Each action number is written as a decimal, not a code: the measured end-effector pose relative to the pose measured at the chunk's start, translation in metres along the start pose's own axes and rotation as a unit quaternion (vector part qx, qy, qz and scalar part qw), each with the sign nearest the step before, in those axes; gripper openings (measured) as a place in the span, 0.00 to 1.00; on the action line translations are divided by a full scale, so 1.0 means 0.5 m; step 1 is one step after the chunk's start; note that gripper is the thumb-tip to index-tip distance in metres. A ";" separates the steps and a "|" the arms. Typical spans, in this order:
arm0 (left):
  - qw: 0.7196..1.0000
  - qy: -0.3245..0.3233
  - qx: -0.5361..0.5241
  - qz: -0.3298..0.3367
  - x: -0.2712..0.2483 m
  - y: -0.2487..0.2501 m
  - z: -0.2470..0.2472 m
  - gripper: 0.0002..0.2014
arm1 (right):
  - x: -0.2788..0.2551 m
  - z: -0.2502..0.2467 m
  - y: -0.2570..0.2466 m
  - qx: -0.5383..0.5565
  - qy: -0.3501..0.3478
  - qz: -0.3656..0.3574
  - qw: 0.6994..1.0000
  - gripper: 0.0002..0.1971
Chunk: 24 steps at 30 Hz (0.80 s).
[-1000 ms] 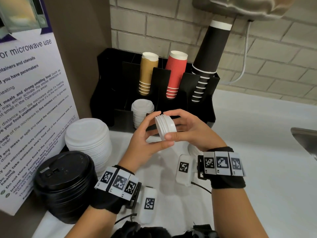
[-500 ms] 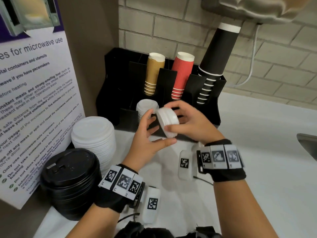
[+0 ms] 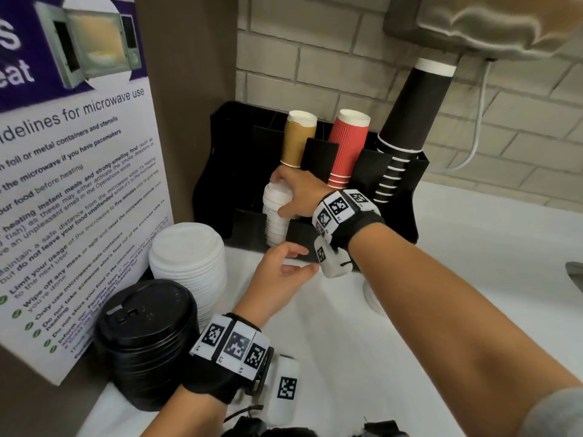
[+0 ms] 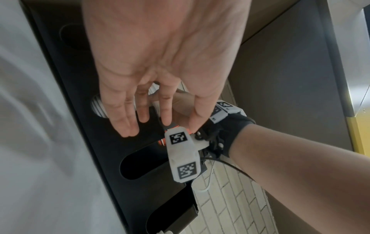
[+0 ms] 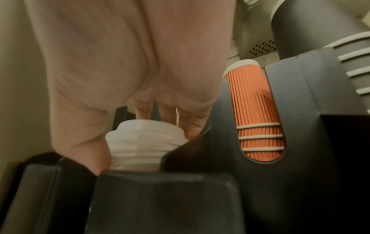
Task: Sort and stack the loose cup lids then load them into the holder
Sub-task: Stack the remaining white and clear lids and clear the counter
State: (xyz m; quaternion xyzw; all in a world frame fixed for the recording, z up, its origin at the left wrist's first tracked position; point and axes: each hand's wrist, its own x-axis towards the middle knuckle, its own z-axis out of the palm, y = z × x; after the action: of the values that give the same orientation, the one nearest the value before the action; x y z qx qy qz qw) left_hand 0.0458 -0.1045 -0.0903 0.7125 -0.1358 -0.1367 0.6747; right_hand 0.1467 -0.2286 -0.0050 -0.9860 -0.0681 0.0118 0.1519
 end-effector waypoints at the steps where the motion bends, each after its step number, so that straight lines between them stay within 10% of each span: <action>1: 1.000 0.000 -0.003 -0.003 0.000 -0.001 0.001 0.10 | 0.002 0.006 0.001 -0.023 -0.008 0.005 1.000 0.33; 15: 1.000 0.018 -0.007 -0.015 0.002 -0.002 0.002 0.10 | -0.009 0.058 -0.010 -0.194 0.011 0.000 0.981 0.36; 24: 1.000 0.018 0.001 0.000 -0.004 0.000 0.000 0.10 | -0.151 -0.068 0.062 0.140 0.221 0.055 0.964 0.23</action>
State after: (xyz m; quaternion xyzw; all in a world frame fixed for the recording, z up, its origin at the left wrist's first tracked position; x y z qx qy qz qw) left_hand 0.0441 -0.1036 -0.0901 0.7153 -0.1241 -0.1236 0.6765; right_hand 0.0776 -0.2783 0.0181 -0.9353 0.0240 -0.1887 0.2983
